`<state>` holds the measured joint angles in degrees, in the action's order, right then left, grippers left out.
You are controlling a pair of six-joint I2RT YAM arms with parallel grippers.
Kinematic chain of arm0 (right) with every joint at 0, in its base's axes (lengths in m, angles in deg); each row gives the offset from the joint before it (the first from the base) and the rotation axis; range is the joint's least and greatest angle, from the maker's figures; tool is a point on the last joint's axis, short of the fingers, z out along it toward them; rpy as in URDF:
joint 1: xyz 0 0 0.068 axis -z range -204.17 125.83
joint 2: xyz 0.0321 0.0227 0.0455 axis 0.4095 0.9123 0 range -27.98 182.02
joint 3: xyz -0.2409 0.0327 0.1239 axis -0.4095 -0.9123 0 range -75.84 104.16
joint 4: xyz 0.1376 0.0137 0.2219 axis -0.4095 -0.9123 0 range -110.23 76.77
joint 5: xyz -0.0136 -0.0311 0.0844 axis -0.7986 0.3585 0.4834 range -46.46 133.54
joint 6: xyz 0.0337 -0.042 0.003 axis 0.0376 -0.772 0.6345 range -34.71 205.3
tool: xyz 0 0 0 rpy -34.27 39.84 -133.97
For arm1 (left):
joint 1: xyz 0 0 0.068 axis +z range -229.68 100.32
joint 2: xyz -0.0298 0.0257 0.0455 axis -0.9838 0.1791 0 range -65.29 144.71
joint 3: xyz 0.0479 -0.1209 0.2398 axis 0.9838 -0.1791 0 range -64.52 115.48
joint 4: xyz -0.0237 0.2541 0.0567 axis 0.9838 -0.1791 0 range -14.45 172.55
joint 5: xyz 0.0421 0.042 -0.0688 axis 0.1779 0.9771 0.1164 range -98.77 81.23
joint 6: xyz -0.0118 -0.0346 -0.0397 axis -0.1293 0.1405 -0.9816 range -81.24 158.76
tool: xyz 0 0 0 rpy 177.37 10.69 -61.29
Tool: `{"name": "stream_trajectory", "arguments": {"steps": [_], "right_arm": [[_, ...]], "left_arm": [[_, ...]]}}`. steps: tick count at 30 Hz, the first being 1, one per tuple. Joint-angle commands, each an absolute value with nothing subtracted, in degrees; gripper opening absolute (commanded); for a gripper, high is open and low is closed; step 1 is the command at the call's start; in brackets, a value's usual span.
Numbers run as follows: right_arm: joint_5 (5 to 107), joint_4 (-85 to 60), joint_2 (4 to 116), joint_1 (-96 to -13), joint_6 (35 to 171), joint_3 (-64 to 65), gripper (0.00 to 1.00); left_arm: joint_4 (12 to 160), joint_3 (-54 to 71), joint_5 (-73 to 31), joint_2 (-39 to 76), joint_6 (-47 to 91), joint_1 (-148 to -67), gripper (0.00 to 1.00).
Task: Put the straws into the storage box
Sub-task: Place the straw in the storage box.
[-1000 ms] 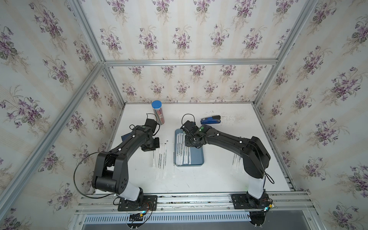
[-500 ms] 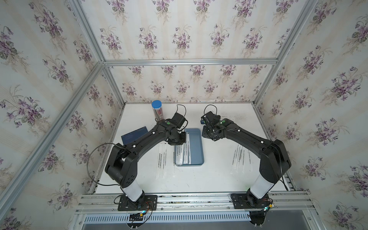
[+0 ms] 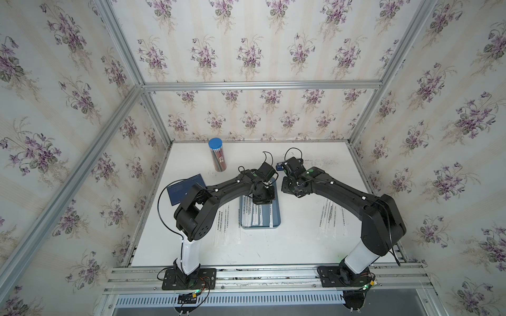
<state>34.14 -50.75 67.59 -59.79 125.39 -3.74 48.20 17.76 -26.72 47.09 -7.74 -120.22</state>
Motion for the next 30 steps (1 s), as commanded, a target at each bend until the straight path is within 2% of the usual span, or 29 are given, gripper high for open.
{"name": "stream_trajectory", "arguments": {"steps": [1, 30], "right_arm": [[34.06, -49.89, 67.40, -59.77, 125.00, -4.01, 0.23], [34.78, -49.62, 68.70, -59.94, 125.11, -3.54, 0.22]], "left_arm": [[49.06, 17.23, -24.34, 47.50, -8.41, -119.94, 0.09], [51.55, 14.58, -24.62, 50.26, -4.39, -116.42, 0.10]]}}
